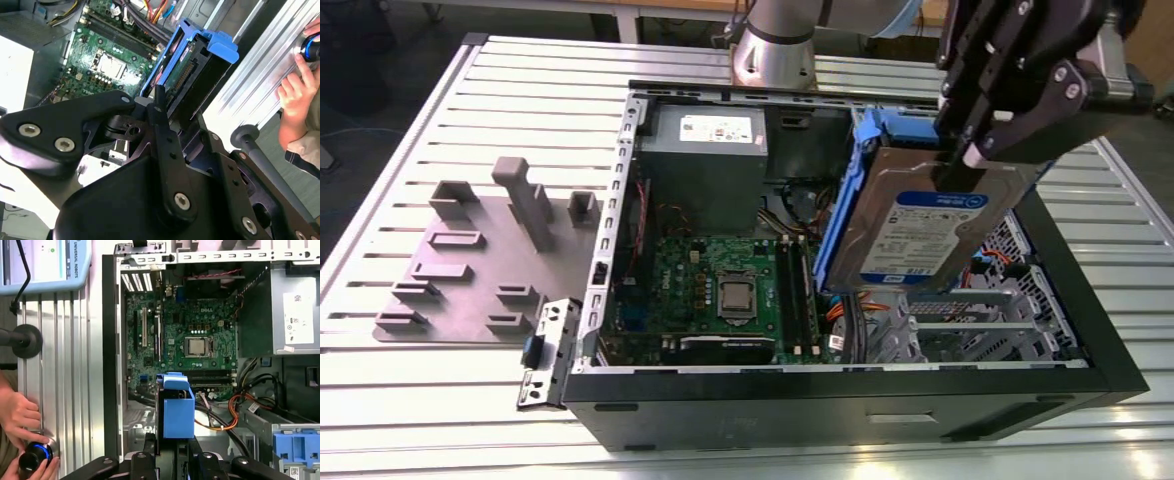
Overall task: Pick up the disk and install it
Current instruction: 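Pick up the disk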
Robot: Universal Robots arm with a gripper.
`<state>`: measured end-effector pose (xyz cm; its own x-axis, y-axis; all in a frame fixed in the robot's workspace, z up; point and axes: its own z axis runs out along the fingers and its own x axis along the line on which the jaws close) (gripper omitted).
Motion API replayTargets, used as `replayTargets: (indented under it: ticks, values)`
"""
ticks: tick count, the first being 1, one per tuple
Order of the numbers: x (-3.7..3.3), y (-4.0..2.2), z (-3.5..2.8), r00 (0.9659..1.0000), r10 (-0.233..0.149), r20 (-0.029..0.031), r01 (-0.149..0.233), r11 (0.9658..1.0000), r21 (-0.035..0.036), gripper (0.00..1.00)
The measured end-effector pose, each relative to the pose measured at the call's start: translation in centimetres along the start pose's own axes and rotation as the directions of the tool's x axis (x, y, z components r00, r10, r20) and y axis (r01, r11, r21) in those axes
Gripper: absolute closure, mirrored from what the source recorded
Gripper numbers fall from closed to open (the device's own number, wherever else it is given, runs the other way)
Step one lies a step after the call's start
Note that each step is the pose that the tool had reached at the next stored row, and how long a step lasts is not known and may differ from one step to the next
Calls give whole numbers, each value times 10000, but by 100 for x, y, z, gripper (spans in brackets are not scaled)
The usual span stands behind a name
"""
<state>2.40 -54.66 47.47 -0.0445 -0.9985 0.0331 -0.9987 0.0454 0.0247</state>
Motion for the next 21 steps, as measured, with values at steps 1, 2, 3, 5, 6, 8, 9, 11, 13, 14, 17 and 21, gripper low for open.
replayTargets:
  ticks: [1, 2, 3, 5, 6, 8, 9, 11, 13, 14, 17, 21]
  values:
    - [7, -29, 3, 10000, 0, 0, 0, 10000, -6, 65]
    - [14, -58, 5, 10000, 0, -2, 0, 10000, -13, 65]
    - [18, -84, 7, 10000, -1, -1, 1, 10000, -20, 65]
    - [24, -131, 11, 10000, -2, -2, 2, 10000, -31, 65]
    - [27, -151, 14, 10000, -1, -1, 1, 10000, -37, 65]
    - [31, -191, 17, 10000, -1, -3, 1, 10000, -49, 65]
    - [32, -210, 19, 10000, -2, -2, 2, 10000, -55, 65]
    - [31, -235, 21, 10000, -3, -3, 3, 10000, -62, 65]
    - [32, -238, 21, 10000, -1, -5, 1, 10000, -63, 65]
    - [32, -238, 21, 10000, -1, -4, 1, 10000, -63, 65]
    - [32, -239, 21, 10000, -2, -3, 2, 10000, -63, 65]
    - [53, -247, 22, 10000, -4, -4, 4, 10000, -63, 65]
